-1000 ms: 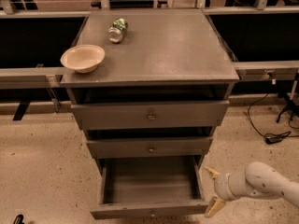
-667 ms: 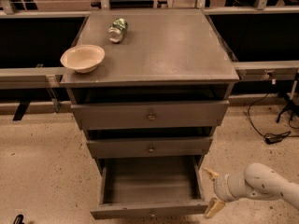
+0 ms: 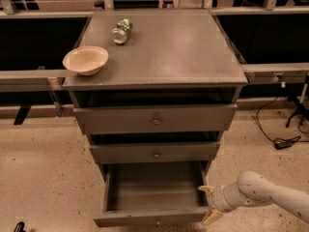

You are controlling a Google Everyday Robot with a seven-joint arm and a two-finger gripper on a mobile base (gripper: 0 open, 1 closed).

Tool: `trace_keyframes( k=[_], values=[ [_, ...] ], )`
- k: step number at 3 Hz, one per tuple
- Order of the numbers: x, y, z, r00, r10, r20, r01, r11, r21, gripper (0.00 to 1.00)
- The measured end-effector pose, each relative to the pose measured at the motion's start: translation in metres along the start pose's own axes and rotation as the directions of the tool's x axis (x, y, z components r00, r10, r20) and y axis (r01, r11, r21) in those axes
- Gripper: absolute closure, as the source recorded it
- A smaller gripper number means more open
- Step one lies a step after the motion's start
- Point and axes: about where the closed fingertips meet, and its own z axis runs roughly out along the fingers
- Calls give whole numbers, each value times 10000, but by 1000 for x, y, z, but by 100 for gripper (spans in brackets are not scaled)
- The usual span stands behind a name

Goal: Close bottom drawer

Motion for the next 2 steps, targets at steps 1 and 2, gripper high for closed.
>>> trace_keyframes(
  k=[1,2],
  values=[
    [29,10,61,9987,249,-441,-269,9987,-444,45],
    [37,23,117,9972,5,-751,-75,9956,-933,69]
  ],
)
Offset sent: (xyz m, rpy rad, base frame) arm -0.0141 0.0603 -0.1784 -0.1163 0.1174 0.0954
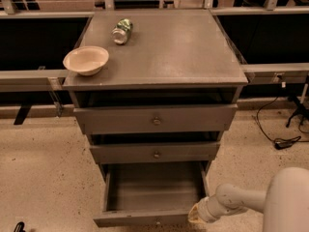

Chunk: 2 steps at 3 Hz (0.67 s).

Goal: Close bottom drawer

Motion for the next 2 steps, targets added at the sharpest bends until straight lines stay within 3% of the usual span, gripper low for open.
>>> trace_keyframes(
  k=[1,2],
  values=[
    [-4,11,27,9999,26,149,-20,9992,-407,92],
    [-10,20,50,9999,137,102,-131,9982,-586,100]
  ],
)
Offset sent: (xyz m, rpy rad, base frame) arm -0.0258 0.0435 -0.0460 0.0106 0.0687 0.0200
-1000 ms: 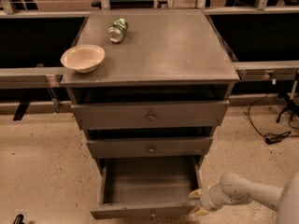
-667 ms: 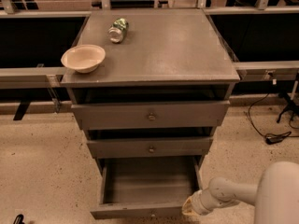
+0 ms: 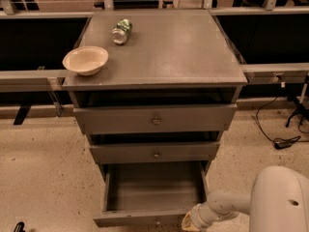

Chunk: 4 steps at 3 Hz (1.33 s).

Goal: Close bottom drawer

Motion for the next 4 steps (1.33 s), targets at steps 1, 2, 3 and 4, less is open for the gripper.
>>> trace_keyframes(
  k=[1,2,3,4],
  values=[
    [2,-4,19,9998,180,-86,-179,9998,97,100],
    [2,-4,21,9998,188,-85,-187,9998,100,81],
    [2,-4,21,9998,188,-85,-187,9998,100,59],
    [2,-4,21,9998,188,-85,-187,9998,100,35]
  ],
)
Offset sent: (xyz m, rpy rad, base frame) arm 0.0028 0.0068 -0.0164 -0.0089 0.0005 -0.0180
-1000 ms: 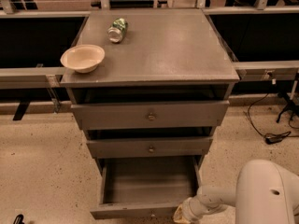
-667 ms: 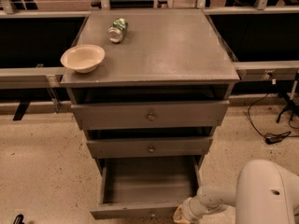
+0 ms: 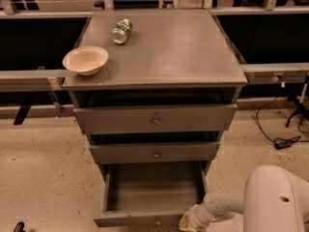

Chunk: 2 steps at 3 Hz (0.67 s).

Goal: Close bottom drawer

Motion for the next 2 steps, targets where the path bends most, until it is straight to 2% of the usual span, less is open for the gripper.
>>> trace_keyframes(
  k=[1,2],
  values=[
    [0,0,0,10000,0,0,0,10000,0,12],
    [0,0,0,10000,0,1,0,10000,-2,0]
  ],
)
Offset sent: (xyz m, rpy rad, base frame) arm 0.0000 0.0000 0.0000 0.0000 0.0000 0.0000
